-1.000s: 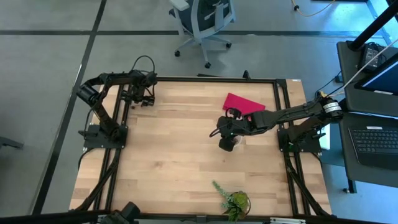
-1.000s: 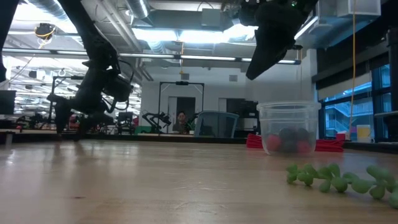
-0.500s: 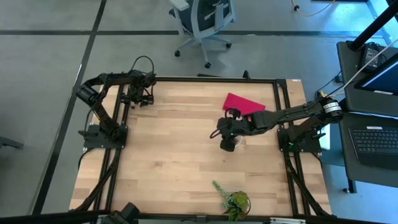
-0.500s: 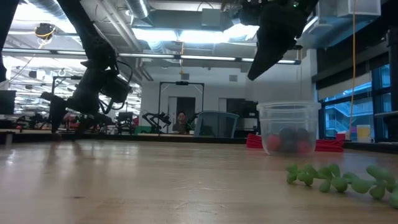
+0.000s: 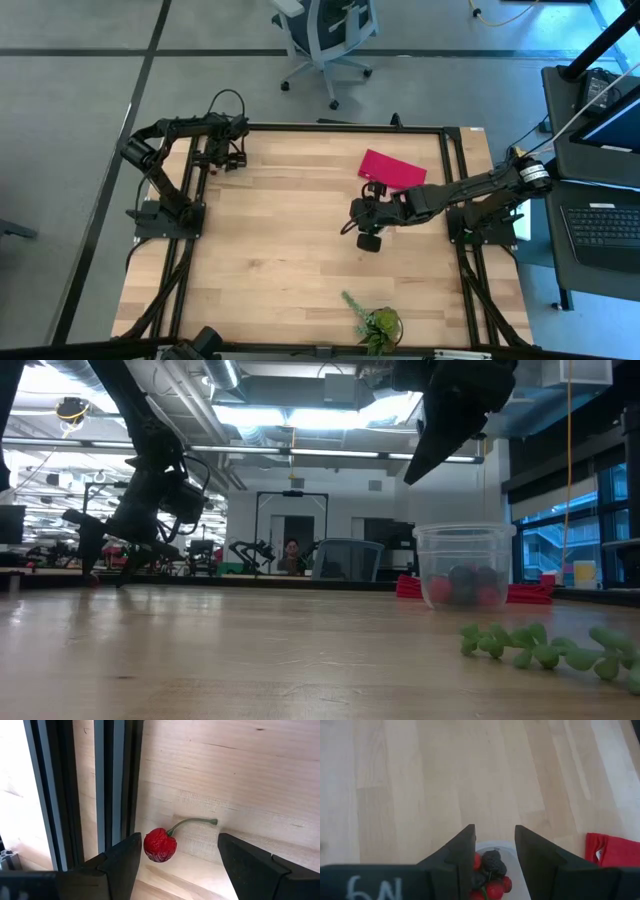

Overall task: Pick and placing Produce into tupperware
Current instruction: Put the red cherry into the transparent container

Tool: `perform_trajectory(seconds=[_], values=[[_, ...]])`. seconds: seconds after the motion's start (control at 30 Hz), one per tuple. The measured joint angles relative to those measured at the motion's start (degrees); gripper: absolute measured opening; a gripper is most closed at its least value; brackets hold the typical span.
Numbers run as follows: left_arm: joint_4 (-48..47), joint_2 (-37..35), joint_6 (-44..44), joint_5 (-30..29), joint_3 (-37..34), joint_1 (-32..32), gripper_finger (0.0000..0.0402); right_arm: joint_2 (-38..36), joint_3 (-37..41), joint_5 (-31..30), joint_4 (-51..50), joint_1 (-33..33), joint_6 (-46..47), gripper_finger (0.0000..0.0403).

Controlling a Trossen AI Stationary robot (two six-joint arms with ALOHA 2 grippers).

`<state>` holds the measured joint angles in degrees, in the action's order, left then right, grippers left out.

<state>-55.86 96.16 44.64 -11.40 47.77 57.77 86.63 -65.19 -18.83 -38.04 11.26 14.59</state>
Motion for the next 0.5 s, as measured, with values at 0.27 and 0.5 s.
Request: perform_trajectory(seconds=[0.27,0.5], values=[[-0.2,0.1,0.1,1.3,-0.1,0.2,0.0238,0.0,0.0,0.0,0.0,1.4,0.1,0.0141],[-0.2,0.1,0.0,1.9,-0.1,0.2,0.0215,0.0,0.0,0.0,0.0,1.4,0.1,0.0141]])
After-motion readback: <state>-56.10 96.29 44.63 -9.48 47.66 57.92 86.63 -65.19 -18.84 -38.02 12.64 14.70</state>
